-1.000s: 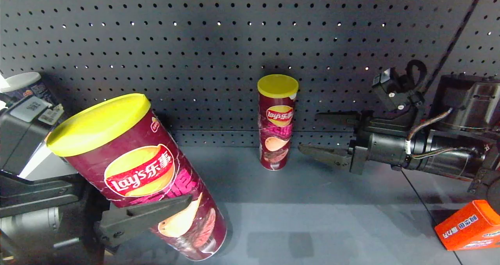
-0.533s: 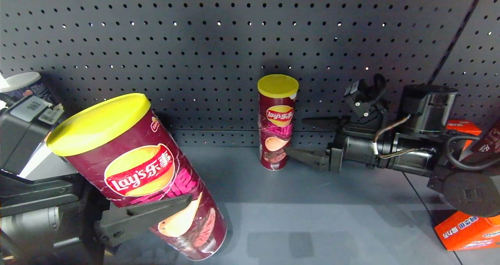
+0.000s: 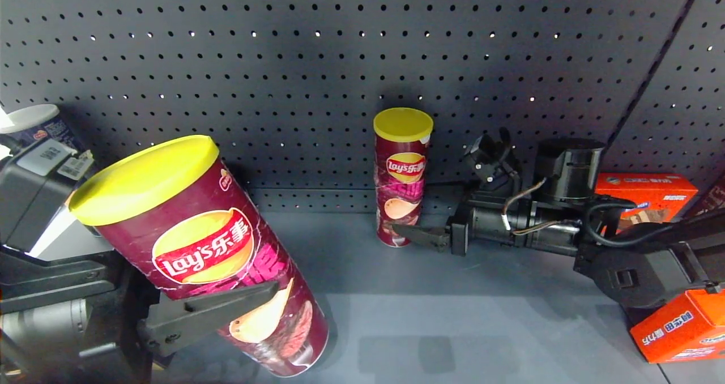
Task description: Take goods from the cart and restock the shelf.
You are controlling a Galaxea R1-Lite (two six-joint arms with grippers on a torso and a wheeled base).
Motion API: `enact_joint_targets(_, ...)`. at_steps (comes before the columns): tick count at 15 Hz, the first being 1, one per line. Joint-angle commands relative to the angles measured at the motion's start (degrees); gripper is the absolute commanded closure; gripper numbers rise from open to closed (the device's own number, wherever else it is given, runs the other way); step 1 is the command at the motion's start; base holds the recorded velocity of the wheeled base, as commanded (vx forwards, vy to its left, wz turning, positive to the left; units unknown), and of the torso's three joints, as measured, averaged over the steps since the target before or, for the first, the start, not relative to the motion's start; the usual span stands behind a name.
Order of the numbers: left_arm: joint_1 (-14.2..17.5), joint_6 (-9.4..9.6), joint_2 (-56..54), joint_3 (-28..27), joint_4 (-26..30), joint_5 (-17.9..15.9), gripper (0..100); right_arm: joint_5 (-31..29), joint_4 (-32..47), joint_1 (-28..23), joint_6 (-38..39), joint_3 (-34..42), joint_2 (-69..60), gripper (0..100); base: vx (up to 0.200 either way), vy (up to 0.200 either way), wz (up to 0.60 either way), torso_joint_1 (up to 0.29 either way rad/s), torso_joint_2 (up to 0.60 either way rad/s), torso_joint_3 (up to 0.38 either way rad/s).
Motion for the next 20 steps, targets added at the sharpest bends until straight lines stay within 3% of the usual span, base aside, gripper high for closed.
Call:
enact_joint_targets(1, 0.02, -0.09, 0.08, -0.10, -0.03, -0.01, 100, 0.00, -0.51, 0.11, 0.01, -0.42, 2.15, 0, 0.000, 0.000, 0.00, 0.000, 0.00, 0.000)
enact_joint_targets(14, 0.11, -0.18, -0.01, -0.10, -0.03, 0.08, 100, 0.00, -1.47, 1.70, 0.01, -6.49, 8.65, 0, 0.000, 0.000, 0.00, 0.000, 0.00, 0.000)
enact_joint_targets(15, 0.11, -0.18, -0.01, -0.10, -0.12, -0.01, 100, -0.35, -1.38, 1.87, 0.01, -6.40, 8.65, 100, 0.000, 0.000, 0.00, 0.000, 0.00, 0.000)
enact_joint_targets(20, 0.19, -0.18, -0.01, -0.02, -0.12, -0.01, 100, -0.44, -1.30, 2.93, 0.09, -5.52, 6.98, 100, 0.000, 0.000, 0.00, 0.000, 0.00, 0.000)
